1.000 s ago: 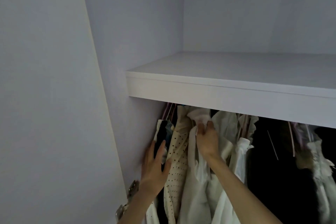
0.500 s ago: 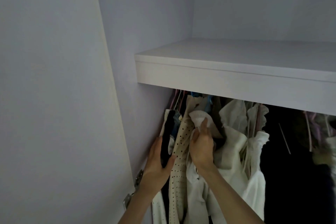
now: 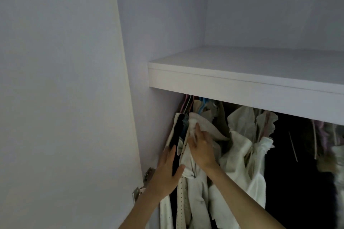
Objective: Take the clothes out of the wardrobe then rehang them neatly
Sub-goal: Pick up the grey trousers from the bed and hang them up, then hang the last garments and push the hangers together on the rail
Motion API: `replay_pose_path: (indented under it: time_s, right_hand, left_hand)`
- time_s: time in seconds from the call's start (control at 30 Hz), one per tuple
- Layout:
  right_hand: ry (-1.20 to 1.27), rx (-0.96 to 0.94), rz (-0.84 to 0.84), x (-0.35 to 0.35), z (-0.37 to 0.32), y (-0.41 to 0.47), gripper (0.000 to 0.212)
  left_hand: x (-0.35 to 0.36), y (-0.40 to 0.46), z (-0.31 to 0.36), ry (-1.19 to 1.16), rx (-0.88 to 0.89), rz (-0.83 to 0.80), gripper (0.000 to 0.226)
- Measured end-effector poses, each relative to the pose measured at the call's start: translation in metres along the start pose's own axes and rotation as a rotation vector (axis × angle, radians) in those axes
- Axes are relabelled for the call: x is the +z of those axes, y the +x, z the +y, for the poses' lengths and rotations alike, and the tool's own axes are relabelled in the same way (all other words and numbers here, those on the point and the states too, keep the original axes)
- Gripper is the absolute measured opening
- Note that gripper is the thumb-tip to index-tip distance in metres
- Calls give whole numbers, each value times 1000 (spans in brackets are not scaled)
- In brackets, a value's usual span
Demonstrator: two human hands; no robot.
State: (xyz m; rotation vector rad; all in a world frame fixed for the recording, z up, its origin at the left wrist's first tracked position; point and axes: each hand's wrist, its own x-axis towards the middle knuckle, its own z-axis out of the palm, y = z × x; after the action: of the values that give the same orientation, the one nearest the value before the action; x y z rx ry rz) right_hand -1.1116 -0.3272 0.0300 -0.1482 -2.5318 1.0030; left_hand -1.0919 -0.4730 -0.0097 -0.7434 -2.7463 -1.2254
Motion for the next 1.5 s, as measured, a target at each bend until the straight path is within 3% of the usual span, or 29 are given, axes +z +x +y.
replay_pose_path:
  time_s: [0.23,0.4,0.6,0.8,1.07,1.2,1.37,1.5]
  right_hand:
    - [-119,-201,-291,-13,27,-106,61]
    - [-331,-393,-470,-9,25,-181,60]
    - [-359,-630,-729,36,-20,-264,61]
    - [-325,-979,-859,92,-97,-386,61]
    - [-70,-1372,-1095,127,-212,-621,57]
    - [10,-1515,-1205,131,-245,-730,57]
    - [21,-1636,-1360,139,-266,-827,52]
    - [35,-1727,-1435,161,-290,-883,58]
  left_hand:
    - [4,-92,19,487,55,99,51]
    - [24,-208,-1,629,-212,102,53]
    - [21,-372,-16,503,-596,240,58]
    - [10,-554,-5,623,-969,327,47]
    - [5,-806,66,593,-1423,645,54]
    - [32,-904,99,420,-1666,748,52]
    - [62,-979,130,218,-1849,984,84]
    - [67,-1021,130,118,-1955,1071,55]
